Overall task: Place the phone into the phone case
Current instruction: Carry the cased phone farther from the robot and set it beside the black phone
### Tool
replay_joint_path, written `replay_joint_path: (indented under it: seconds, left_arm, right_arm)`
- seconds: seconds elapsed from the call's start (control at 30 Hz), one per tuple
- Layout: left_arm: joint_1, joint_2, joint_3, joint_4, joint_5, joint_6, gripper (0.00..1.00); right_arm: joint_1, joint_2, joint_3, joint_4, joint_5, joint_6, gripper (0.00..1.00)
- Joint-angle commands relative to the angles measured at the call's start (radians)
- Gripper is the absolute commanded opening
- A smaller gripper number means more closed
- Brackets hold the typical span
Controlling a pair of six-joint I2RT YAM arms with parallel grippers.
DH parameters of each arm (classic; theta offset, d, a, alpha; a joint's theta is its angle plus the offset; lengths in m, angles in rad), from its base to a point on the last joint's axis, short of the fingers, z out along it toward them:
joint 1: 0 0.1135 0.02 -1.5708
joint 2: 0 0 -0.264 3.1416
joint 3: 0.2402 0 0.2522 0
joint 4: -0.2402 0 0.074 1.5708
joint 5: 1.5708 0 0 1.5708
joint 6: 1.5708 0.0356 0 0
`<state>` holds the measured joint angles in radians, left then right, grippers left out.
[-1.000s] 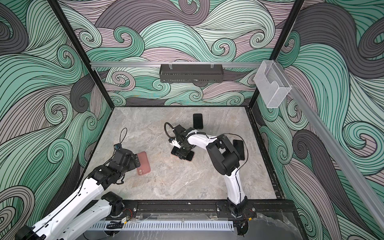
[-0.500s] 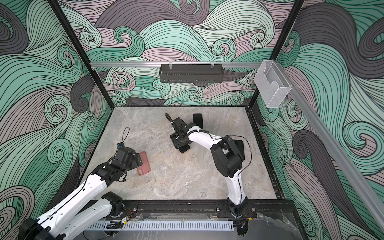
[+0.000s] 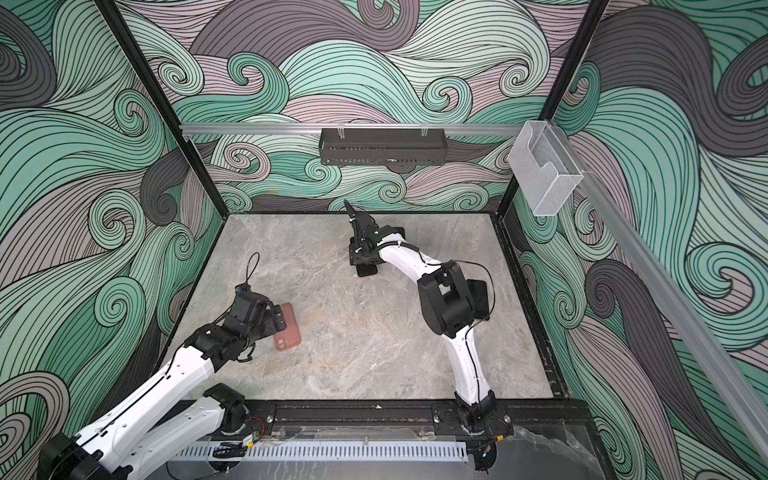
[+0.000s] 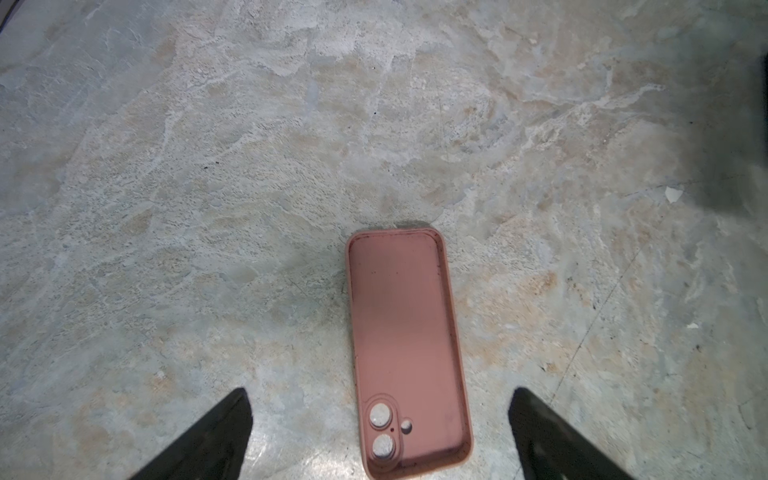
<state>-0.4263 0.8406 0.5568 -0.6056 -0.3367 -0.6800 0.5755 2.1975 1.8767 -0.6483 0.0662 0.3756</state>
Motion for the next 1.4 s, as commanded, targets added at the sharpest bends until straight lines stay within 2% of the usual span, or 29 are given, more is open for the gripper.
replay_joint_path:
  seconds: [0.0,0.17,0.7,1.37]
  left_arm:
    - [0.009,-0.004,0.043,-0.001,0.007,0.024,0.99]
    - [0.012,0.001,0.054,-0.003,0.006,0.031,0.99]
    - [0.017,-0.003,0.052,-0.014,0.016,0.04,0.99]
    - [0.018,-0.001,0.039,0.007,0.045,0.045,0.99]
  right_arm:
    - [-0.054,-0.011,0.043,-0.013,0.031,0.01,0.24]
    - [-0.134,0.004,0.052,-0.018,0.022,-0.017,0.24]
    - [-0.31,0.165,0.259,-0.12,0.045,-0.106,0.25]
    - [-0.388,0.302,0.388,-0.151,0.017,-0.134,0.27]
